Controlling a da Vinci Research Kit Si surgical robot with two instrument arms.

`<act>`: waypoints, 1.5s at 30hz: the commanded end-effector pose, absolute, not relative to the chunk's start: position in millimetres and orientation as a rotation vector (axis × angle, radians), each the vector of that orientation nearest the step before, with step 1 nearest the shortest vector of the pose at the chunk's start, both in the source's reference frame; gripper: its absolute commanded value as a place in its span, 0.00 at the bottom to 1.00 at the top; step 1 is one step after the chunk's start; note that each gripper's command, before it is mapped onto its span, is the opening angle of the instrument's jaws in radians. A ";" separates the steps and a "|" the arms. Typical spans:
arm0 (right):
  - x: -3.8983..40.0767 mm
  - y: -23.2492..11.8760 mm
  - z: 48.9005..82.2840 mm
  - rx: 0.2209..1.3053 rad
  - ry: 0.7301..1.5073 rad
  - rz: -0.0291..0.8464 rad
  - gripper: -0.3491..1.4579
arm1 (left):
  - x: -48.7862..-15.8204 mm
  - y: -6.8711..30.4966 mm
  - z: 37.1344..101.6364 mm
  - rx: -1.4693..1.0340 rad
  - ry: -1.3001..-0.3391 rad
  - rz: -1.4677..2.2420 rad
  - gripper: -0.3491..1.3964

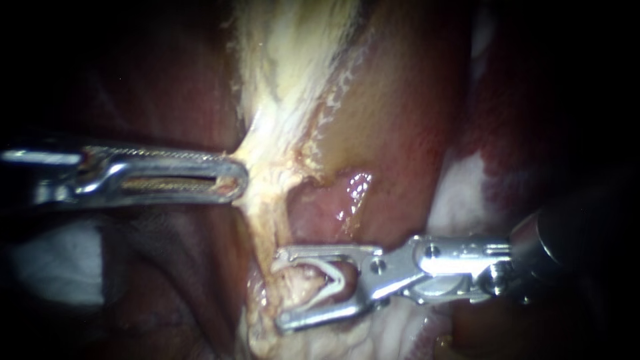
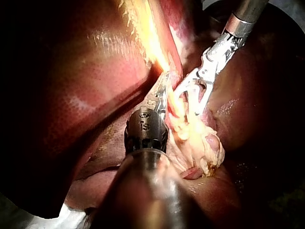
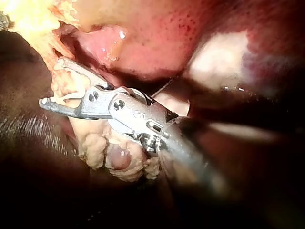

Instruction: Clipping first clip left tube

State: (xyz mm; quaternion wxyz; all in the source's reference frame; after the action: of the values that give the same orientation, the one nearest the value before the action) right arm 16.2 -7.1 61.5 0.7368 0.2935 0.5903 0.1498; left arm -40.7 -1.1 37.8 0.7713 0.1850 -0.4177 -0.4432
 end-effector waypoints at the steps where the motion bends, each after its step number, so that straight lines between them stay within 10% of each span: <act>1: 16.2 -7.0 61.6 0.644 1.297 0.329 0.52 | -40.8 -1.2 37.6 0.401 -0.905 -0.961 0.00; 45: 21.8 -7.9 62.0 0.749 1.358 0.180 0.49 | -41.6 -1.4 35.7 0.404 -0.904 -0.965 0.00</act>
State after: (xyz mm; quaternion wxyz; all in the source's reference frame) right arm 21.8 -7.9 62.1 0.7103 0.3375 0.6124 0.0809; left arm -41.6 -1.4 35.7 0.7705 0.1858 -0.4167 -0.4452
